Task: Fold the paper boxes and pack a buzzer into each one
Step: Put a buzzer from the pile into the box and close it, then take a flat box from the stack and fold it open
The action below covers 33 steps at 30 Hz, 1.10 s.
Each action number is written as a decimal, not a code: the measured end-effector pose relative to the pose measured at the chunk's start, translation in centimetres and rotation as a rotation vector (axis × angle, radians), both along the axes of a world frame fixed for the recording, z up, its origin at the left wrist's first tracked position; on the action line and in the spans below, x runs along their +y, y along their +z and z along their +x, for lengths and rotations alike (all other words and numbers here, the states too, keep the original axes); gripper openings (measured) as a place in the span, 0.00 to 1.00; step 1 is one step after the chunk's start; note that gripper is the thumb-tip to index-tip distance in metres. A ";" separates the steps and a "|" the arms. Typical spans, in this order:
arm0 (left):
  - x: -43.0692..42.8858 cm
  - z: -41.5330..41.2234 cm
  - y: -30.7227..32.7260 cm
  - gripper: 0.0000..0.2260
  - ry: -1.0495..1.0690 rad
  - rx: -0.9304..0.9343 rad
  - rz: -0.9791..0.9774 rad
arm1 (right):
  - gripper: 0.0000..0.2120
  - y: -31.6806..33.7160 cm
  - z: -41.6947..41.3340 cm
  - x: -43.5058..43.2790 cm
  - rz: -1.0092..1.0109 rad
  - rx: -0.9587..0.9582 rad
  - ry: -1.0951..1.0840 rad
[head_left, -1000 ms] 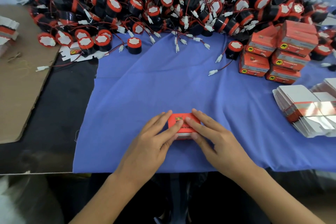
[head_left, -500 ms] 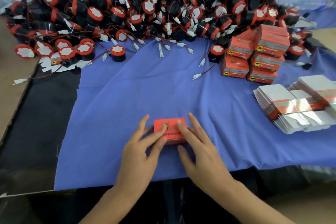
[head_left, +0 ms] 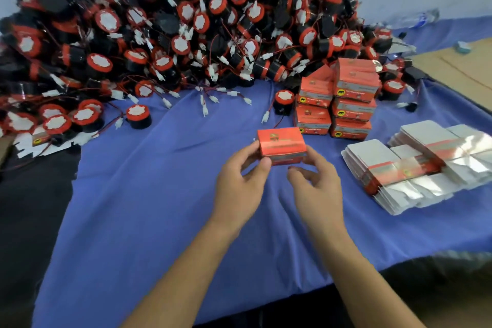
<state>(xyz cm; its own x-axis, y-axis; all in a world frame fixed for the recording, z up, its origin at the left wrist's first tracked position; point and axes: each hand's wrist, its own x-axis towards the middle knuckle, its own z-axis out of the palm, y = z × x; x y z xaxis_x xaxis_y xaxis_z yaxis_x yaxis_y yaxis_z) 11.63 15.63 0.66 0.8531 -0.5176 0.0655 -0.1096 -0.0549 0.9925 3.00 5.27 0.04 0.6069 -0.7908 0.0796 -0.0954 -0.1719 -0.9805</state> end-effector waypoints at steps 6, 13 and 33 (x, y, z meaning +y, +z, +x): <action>-8.9 3.7 0.4 0.20 -0.126 0.023 0.023 | 0.18 1.1 4.7 -5.9 0.009 -0.023 -0.153; -15.8 7.8 -1.5 0.28 -0.345 0.023 0.087 | 0.25 0.0 8.9 -9.7 0.053 -0.021 -0.323; -14.9 -10.4 -2.3 0.06 -0.140 0.218 -0.002 | 0.14 0.7 -8.4 -9.5 -0.303 0.263 -0.552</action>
<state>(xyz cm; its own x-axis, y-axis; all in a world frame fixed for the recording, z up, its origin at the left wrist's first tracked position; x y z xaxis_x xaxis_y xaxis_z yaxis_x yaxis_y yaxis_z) 1.22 0.74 -1.62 0.7673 -0.6316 -0.1107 0.1005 -0.0520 0.9936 -5.37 -4.18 0.73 0.1508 -0.9559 0.2519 -0.4762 -0.2936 -0.8289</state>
